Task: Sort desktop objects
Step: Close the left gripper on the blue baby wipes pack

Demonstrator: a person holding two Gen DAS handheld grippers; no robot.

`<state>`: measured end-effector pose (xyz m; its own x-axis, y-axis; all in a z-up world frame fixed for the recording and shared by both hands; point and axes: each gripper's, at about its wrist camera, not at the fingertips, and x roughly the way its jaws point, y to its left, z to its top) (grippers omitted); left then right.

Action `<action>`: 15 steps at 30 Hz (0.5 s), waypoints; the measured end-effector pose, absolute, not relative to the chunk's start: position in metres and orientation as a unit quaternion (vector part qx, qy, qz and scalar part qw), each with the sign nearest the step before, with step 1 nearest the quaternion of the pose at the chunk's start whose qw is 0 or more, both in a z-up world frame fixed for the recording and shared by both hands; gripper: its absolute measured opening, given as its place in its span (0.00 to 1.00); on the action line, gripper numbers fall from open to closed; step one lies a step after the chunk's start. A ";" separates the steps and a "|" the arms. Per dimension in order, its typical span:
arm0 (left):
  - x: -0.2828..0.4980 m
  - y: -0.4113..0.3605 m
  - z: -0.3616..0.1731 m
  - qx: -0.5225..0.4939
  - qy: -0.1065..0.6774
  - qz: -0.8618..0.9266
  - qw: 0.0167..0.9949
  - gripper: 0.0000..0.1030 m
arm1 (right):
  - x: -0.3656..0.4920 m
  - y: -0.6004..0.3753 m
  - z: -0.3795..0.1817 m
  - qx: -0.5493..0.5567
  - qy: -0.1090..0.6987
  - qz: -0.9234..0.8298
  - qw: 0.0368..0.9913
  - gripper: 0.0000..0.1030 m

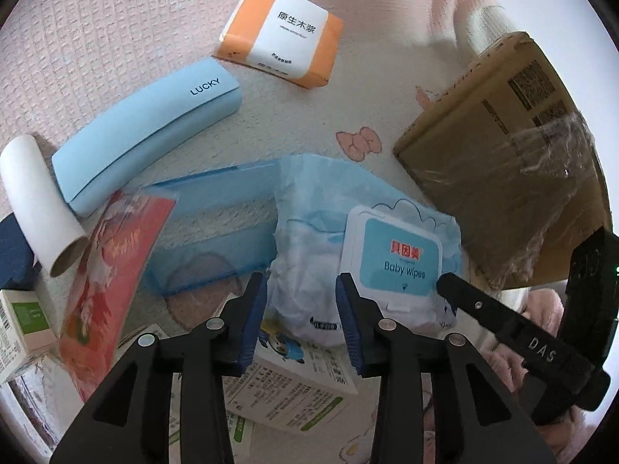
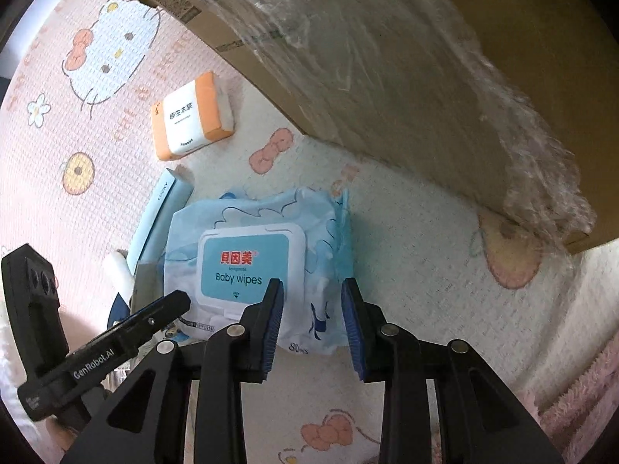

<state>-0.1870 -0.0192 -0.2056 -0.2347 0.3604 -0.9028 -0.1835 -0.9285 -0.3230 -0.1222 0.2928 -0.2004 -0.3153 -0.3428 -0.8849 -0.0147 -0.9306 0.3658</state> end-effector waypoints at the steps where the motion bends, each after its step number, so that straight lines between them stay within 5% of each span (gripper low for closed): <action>1: -0.188 -0.019 -0.206 -0.592 -0.078 0.783 0.174 0.40 | -0.123 0.293 -0.202 0.576 -0.156 -0.796 0.102 0.33; 15: -0.217 0.010 -0.207 -0.584 -0.036 0.784 0.209 0.38 | -0.135 0.276 -0.212 0.573 -0.152 -0.797 0.116 0.46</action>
